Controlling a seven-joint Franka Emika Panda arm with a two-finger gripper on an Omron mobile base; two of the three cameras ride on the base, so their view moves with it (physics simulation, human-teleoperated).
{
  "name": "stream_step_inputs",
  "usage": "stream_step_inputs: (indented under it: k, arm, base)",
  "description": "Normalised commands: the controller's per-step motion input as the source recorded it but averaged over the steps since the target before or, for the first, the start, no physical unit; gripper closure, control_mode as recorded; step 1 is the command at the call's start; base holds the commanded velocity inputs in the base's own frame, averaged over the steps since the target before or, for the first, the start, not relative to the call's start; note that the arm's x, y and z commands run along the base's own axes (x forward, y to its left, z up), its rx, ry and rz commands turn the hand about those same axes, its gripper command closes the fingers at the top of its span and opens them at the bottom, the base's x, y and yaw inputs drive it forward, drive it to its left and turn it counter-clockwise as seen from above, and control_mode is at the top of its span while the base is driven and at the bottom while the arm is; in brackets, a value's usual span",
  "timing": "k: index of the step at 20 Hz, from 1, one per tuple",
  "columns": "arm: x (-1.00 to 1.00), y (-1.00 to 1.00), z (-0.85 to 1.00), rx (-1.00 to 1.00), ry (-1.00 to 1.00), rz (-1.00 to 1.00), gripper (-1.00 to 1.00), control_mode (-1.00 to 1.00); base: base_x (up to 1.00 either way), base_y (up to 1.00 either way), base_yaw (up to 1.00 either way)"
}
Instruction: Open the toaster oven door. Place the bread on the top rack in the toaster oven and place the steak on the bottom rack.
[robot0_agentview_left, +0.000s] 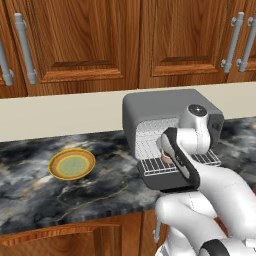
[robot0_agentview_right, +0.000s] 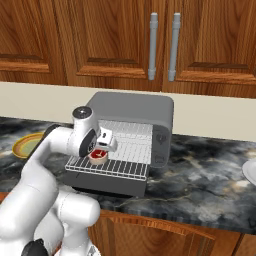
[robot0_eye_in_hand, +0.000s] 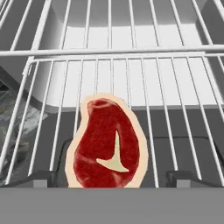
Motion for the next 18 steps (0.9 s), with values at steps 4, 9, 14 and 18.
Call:
stream_step_inputs:
  k: [4,9,14,18]
  arm:
    - [-0.61,0.12,0.00,0.00,0.00,0.00,-1.00,-1.00]
    - [-0.48,0.11,0.00,0.00,0.00,0.00,-1.00,-1.00]
    - [-0.53,0.01,-0.06,0.00,0.00,0.00,-1.00,-1.00]
    - [-0.54,0.00,-0.05,0.00,0.00,0.00,-1.00,-1.00]
  base:
    - [0.00,0.00,0.00]
    - [0.00,0.00,0.00]
    - [0.00,0.00,0.00]
    - [0.00,0.00,0.00]
